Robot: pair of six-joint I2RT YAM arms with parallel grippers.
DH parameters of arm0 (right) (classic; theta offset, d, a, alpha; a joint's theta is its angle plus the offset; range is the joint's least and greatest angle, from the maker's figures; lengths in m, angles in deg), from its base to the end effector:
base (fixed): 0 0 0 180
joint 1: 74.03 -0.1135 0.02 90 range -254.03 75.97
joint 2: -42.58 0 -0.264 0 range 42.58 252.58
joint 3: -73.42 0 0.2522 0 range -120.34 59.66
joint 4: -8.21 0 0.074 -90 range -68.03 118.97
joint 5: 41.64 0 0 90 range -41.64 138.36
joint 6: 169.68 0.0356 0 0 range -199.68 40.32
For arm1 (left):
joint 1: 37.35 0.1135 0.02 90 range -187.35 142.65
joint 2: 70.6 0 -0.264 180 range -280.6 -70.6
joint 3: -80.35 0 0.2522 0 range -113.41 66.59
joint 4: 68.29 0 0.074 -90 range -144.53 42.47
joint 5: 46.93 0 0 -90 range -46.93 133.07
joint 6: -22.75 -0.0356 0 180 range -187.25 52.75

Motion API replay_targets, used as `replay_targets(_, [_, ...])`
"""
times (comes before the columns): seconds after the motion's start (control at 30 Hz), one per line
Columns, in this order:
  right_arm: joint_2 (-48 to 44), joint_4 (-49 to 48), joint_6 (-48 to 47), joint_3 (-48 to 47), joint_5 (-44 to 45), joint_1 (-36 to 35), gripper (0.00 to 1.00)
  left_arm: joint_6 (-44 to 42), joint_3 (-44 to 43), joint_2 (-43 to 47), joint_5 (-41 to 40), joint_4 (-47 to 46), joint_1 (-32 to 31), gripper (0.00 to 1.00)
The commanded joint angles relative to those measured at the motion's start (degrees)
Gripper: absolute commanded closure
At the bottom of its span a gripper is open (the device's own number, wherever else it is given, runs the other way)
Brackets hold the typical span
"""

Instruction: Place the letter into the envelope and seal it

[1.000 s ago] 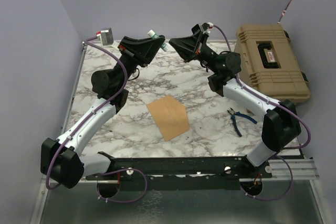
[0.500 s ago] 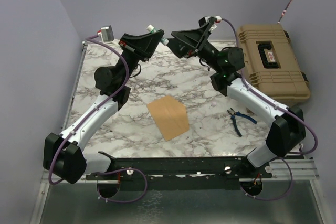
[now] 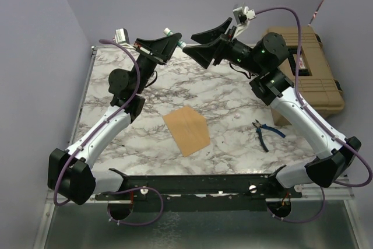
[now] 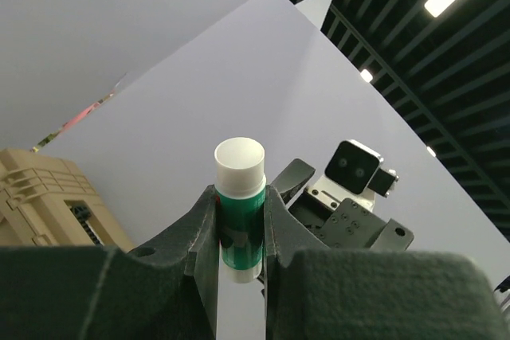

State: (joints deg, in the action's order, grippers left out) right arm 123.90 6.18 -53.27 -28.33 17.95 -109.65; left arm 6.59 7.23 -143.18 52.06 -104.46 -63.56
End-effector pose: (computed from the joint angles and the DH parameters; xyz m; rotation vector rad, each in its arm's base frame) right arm 0.2441 0.1971 0.5025 -0.6006 1.1929 1.2416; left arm 0.2494 -0.1290 0.4330 -0.2761 1.0371 -1.6729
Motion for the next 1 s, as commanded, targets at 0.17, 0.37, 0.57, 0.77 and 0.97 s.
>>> replay_targets(0.17, [0.4,15.6,-31.7,-4.5,8.3,-1.4,0.52,5.5,-1.8,-0.7,-1.6,5.1,0.1,1.00])
replay_targets(0.37, [1.1,17.8,-36.7,-5.0,7.7,-3.5,0.46,6.3,-1.7,-1.4,-1.6,5.2,0.1,1.00])
replay_targets(0.57, [2.6,18.3,-38.4,-5.8,10.7,-5.5,0.44,6.4,-1.7,-1.6,-1.4,5.2,0.1,1.00])
replay_targets(0.77, [3.6,16.9,-39.3,-6.0,14.7,-6.6,0.69,6.7,-0.7,-1.1,-2.0,5.2,0.1,1.00])
replay_targets(0.97, [2.8,14.2,-36.4,-4.9,13.9,-6.7,0.76,6.2,-0.5,-1.1,-1.8,5.2,0.1,1.00])
